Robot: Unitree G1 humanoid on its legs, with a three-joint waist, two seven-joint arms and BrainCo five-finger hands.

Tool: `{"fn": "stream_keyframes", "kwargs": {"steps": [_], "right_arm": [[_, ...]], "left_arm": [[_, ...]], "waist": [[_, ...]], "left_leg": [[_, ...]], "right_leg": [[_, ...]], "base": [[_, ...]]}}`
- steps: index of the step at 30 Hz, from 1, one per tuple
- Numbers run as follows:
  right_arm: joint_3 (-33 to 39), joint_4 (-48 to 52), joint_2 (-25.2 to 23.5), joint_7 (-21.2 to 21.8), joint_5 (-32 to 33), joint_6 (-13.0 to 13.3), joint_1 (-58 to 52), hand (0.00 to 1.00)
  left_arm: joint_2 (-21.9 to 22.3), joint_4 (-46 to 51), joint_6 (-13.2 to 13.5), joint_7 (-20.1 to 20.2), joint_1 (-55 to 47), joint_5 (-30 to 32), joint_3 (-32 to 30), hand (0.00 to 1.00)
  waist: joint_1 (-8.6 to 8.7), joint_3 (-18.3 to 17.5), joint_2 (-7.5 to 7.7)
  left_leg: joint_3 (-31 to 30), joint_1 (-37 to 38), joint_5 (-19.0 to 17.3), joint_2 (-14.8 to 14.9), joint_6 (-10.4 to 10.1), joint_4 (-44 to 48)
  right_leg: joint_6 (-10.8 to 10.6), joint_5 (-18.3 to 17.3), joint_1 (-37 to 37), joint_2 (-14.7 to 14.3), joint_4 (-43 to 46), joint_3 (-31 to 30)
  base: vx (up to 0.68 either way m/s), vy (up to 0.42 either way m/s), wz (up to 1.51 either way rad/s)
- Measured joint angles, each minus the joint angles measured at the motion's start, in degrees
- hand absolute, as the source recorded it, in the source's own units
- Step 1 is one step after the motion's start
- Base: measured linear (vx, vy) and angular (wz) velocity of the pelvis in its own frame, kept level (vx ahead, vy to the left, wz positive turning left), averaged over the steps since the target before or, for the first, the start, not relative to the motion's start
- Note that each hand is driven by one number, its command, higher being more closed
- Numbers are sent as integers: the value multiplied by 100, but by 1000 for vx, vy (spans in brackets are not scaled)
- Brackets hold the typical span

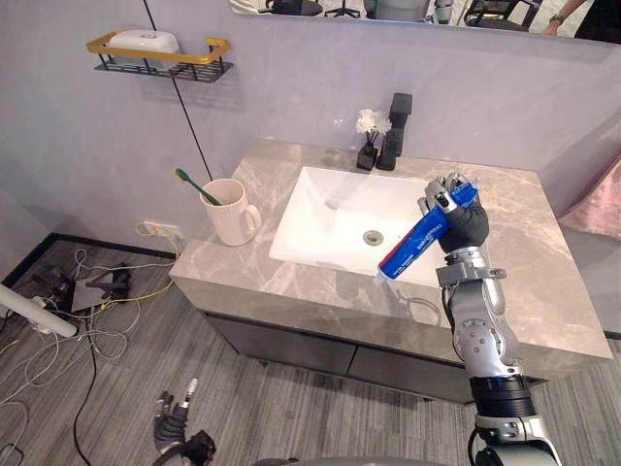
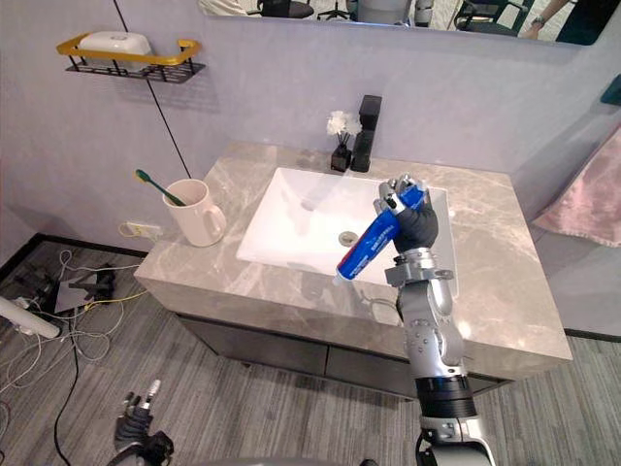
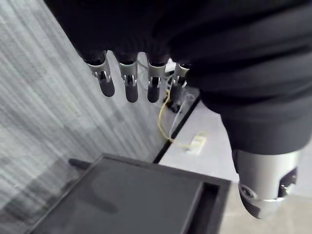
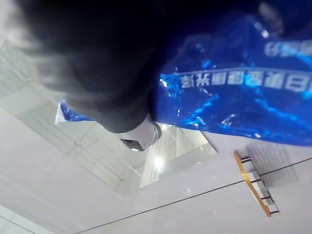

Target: Organize washtable

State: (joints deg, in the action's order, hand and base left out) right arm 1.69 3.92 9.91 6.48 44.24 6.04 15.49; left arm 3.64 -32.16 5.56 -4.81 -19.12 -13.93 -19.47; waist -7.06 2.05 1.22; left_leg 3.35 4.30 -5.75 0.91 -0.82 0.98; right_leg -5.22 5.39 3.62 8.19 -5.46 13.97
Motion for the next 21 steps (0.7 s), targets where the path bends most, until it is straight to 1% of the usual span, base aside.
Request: {"fn": "stream_keyframes", "kwargs": {"steps": [5,8,11,13,18,20,21], "right_arm": [[-142,-14,4,-58,-152,22,330,100],[-270,-20,11,-93,-391,36,653,100],[-412,-25,23,-155,-598,45,962,100],[-519,-27,41,-183,-879,101,1257,100],[-699,-116,78,-281,-1393,256,1998,100],[-734,-325,97,-289,-1578,267,2401,100],[-740,-379,139,-311,-1659,267,2499,100]], "left_arm": [[-78,-317,-20,132,-5,10,385,0],[-130,-442,-22,233,-4,112,611,0],[-180,-482,-24,238,-14,115,770,0],[-230,-510,-18,241,4,122,822,0],[-302,-508,10,239,5,122,947,0],[-393,-505,40,246,12,142,1035,0],[-408,-505,55,247,11,189,1037,0]], "waist": [[-2,26,13],[-16,65,33],[-24,84,47],[-47,104,69],[-192,128,100],[-308,192,119],[-331,201,135]], "left_leg": [[-6,-63,-12,10,-18,113],[-24,-75,-10,16,-19,141],[-33,-76,-9,15,-19,156],[-73,-99,-9,11,-19,180],[-230,-151,-7,5,-17,226],[-328,-176,-7,2,-18,251],[-355,-192,-7,0,-18,265]], "right_leg": [[4,-12,1,-5,-14,-7],[3,-13,10,-9,-12,-3],[3,-13,13,-7,4,6],[3,-13,20,-3,8,27],[3,-13,79,-1,6,206],[3,-13,118,-2,3,300],[3,-13,123,-2,4,321]], "base": [[-85,-51,0],[-74,-38,2],[-50,-17,2],[-26,-9,8],[-1,-8,17],[-13,-10,21],[-16,-8,20]]}}
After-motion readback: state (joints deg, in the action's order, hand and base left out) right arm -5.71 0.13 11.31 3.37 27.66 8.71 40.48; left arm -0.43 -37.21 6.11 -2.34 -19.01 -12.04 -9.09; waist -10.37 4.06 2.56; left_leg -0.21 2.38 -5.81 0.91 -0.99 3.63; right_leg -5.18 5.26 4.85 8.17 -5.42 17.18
